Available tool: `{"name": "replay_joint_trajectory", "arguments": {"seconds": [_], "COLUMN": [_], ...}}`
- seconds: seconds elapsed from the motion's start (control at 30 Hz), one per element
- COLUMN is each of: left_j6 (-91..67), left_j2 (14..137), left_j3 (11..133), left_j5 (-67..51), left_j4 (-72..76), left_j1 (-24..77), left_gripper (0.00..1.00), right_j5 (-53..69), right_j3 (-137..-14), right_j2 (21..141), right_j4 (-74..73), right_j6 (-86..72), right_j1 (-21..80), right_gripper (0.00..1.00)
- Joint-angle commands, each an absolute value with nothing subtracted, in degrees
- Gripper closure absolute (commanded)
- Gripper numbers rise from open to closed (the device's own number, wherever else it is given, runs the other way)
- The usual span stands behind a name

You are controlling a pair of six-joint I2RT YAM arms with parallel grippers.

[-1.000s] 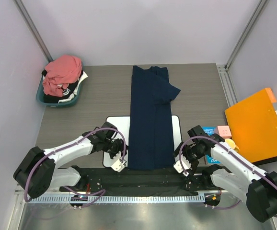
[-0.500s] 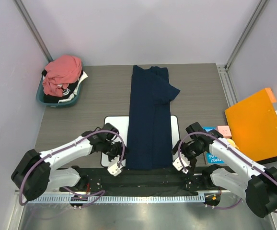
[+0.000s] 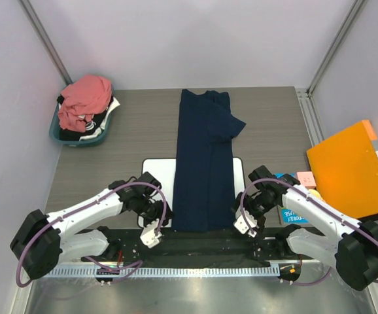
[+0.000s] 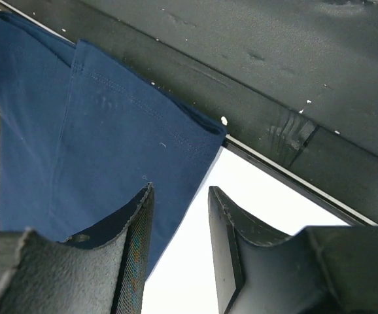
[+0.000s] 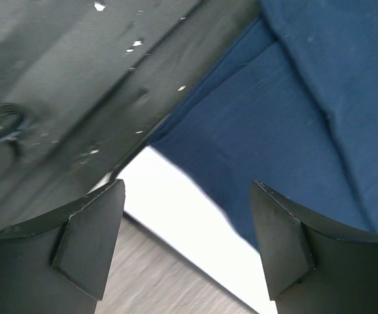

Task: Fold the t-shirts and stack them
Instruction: Fold the tshirt

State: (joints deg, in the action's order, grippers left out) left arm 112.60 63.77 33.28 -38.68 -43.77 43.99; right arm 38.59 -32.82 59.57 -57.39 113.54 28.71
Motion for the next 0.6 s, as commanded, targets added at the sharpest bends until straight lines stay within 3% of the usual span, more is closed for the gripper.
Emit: {"name": "replay_joint_trajectory", "arguments": {"seconds": [0.0, 0.23, 0.57], "left_j6": [112.6, 112.6, 112.5], "left_j2": [64.2, 66.1, 72.9], "left_j3": [33.0, 32.3, 33.2], "left_j5": [-41.2, -41.1, -41.6], "left_j4": [-45.1, -43.4, -39.4], "left_j1": [44.6, 45.8, 47.8], "left_gripper": [0.6, 0.59, 0.59], "right_j5": [41.1, 40.4, 39.7], "right_j3": [-31.6, -29.0, -28.4], "right_j2": [60.2, 61.7, 62.7], "right_j4": [-50.0, -38.8, -36.1], "right_j6": [114.7, 104.8, 101.4], "right_j1": [31.5, 36.7, 38.0], "right_gripper": [0.19, 0.2, 0.22]}}
